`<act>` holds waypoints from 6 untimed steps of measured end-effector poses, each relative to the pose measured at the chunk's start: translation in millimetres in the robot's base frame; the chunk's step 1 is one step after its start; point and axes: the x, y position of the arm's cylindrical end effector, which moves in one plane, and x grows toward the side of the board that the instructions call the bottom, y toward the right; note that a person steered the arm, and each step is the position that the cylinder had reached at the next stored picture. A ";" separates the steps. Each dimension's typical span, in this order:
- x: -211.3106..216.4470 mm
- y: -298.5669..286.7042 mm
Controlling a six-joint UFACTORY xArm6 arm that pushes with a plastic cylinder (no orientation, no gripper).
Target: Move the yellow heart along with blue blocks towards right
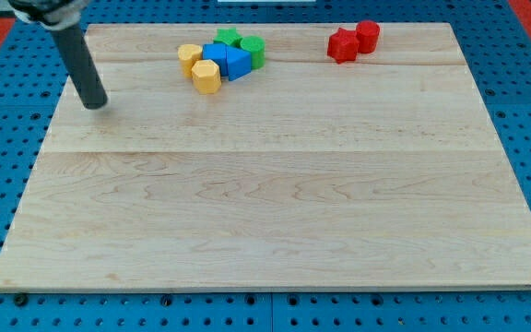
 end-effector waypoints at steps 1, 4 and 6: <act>-47.7 24.6; -90.4 58.8; -49.6 167.4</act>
